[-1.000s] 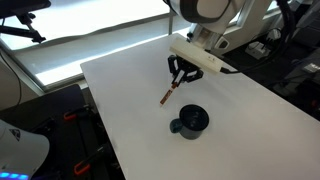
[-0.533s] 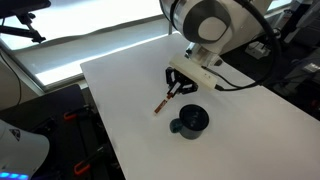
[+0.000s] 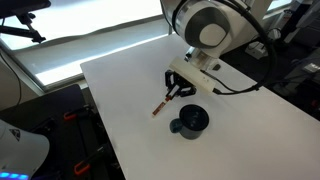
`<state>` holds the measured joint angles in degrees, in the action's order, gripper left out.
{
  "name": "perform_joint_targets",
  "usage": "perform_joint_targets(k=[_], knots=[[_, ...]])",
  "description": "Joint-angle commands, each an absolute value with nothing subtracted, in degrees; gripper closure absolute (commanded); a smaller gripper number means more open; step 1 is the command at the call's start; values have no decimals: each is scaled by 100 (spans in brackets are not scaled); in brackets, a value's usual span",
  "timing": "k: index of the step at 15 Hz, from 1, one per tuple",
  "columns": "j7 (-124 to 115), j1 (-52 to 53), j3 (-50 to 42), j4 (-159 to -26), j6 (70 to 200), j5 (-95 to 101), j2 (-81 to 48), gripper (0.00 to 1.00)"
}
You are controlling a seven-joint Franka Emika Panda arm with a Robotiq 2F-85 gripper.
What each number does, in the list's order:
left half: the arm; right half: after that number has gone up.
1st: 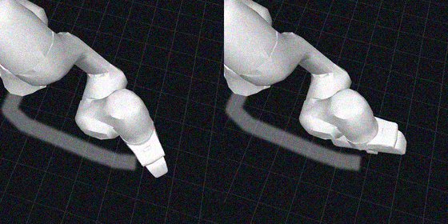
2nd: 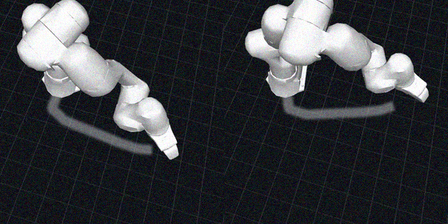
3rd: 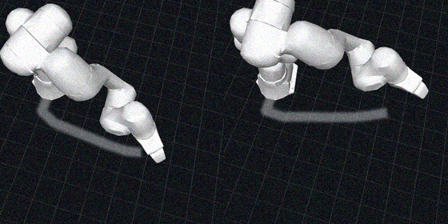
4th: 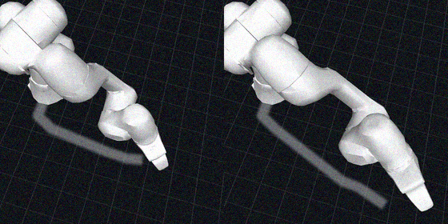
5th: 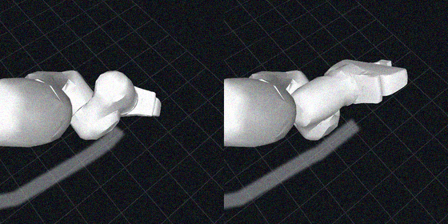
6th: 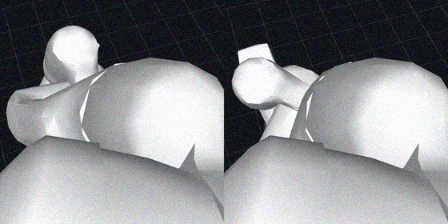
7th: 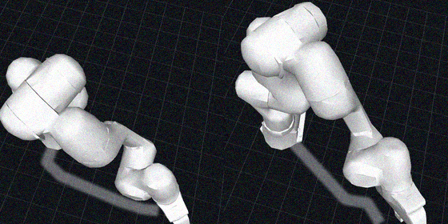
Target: Remove the marker from the cup
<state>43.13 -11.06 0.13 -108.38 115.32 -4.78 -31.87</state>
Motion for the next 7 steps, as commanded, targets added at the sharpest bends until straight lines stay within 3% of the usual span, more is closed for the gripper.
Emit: perform_joint_targets(k=[1,2,4,7], knots=[[4056,-1096,-1,-10726,11373,-371,-3121,59],[4212,-1148,57,-10799,11524,-436,-3191,78],[4205,-1149,56,-10765,11524,-436,-3191,62],[4204,-1149,56,-10760,11524,-436,-3191,59]])
